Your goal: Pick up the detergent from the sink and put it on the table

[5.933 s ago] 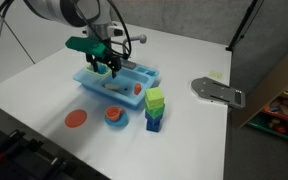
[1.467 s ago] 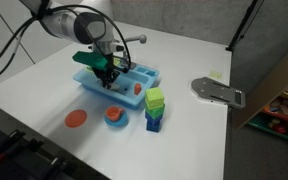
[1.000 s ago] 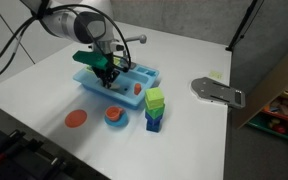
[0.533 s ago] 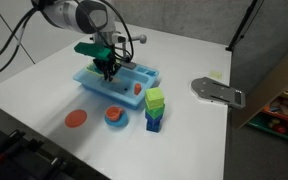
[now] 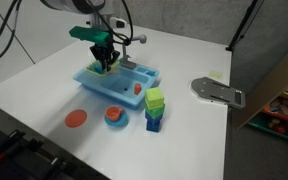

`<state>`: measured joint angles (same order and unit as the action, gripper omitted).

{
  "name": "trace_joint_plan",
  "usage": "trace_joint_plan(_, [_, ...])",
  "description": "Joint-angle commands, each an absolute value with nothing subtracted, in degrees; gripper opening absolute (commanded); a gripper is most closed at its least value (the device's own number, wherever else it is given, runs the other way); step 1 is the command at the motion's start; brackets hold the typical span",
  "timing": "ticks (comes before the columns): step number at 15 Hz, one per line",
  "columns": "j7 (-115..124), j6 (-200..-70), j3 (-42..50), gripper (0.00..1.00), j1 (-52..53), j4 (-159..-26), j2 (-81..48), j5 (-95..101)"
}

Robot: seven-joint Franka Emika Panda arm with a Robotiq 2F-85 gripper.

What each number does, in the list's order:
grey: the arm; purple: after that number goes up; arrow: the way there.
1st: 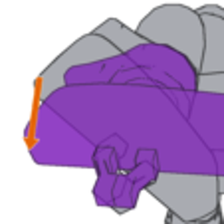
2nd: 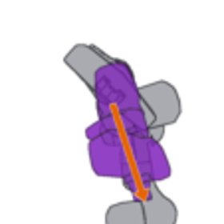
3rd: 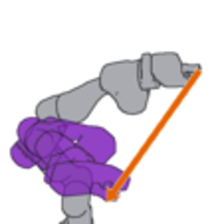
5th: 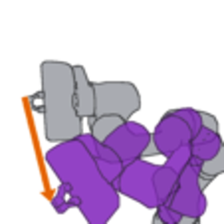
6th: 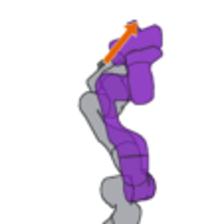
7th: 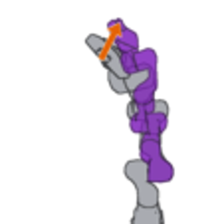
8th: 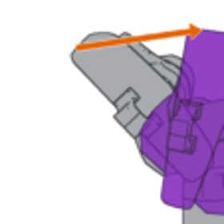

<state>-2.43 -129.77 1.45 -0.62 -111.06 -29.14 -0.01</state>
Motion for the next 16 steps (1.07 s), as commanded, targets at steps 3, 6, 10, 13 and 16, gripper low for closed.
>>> trace_joint_plan(3, [-4.02,-125.19,-0.05,0.08,-0.68,-114.79,-22.52,0.12])
trace_joint_plan(6, [-5.04,-122.85,-0.81,0.08,-0.55,-117.14,-20.03,0.04])
trace_joint_plan(10, [-6.82,-120.73,-1.52,0.08,-0.5,-120.54,-17.48,-0.08])
trace_joint_plan(13, [-8.38,-118.93,-1.98,0.08,-0.46,-123.18,-16.08,-0.18])
trace_joint_plan(16, [-10.0,-117.5,-2.29,0.08,-0.39,-125.89,-14.73,-0.1])
